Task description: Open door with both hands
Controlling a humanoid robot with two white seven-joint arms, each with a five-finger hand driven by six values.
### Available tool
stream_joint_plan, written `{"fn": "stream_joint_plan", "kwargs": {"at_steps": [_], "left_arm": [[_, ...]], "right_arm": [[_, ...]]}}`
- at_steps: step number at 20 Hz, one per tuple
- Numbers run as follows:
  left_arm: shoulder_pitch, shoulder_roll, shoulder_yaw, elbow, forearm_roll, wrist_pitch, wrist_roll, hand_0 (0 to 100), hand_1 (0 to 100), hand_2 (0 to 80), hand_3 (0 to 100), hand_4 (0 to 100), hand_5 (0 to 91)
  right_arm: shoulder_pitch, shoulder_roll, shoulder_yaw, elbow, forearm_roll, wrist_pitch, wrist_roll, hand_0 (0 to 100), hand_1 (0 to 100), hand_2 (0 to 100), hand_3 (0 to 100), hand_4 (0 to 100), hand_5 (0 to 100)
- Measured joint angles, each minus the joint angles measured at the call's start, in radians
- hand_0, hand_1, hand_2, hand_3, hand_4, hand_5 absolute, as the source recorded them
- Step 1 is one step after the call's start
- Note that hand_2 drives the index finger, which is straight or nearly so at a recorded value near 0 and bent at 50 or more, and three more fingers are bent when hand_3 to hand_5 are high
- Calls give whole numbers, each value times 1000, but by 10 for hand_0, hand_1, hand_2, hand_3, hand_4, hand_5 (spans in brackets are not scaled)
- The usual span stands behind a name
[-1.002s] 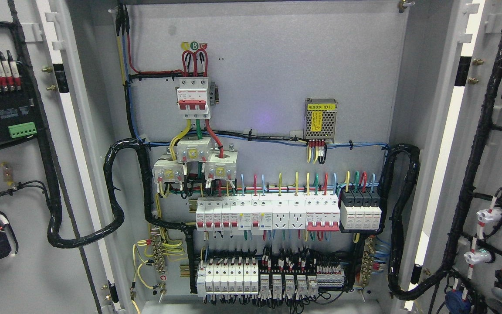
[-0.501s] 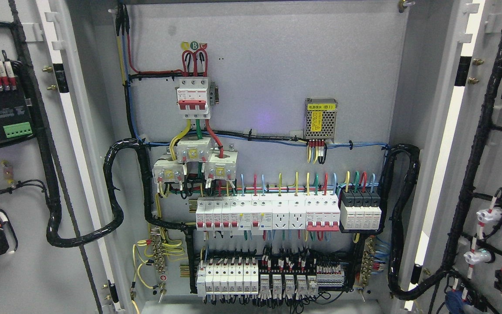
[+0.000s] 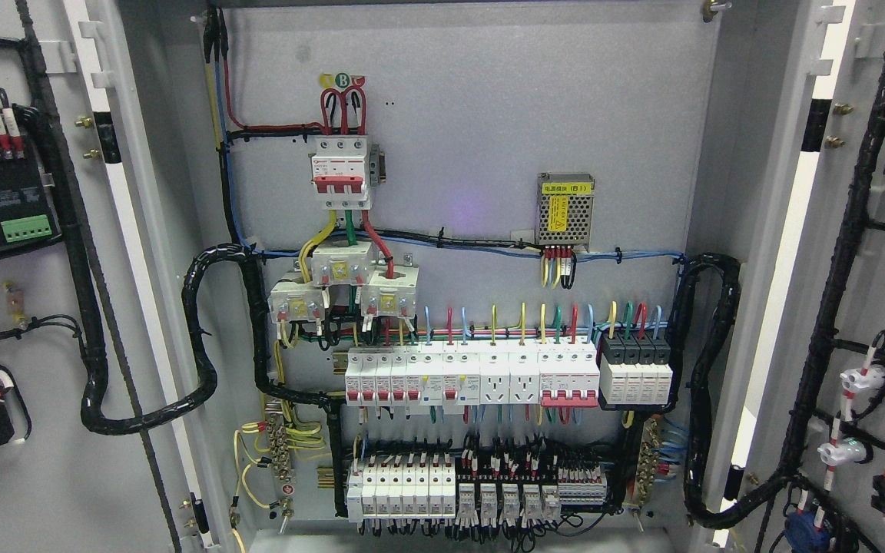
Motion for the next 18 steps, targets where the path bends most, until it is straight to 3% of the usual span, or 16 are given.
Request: {"fn": "stream_joint_plan", "kwargs": {"at_steps": [5, 12, 18], "left_arm": [[31, -1, -11, -26, 0, -9, 1, 0, 0, 0, 0, 29, 0], [161, -23, -61, -118, -10, -18, 5, 0, 0, 0, 0, 29, 0], [284, -71, -150, -179, -103, -20, -5, 0, 0, 0, 0, 29, 0]], "right_arm": [[38, 15, 67, 22, 18, 0, -2, 0, 0, 0, 0, 0, 0], [97, 37, 136, 71, 59, 13, -27, 0, 0, 0, 0, 0, 0], [183, 52, 169, 122, 72, 15, -30, 0, 0, 0, 0, 0, 0]]}}
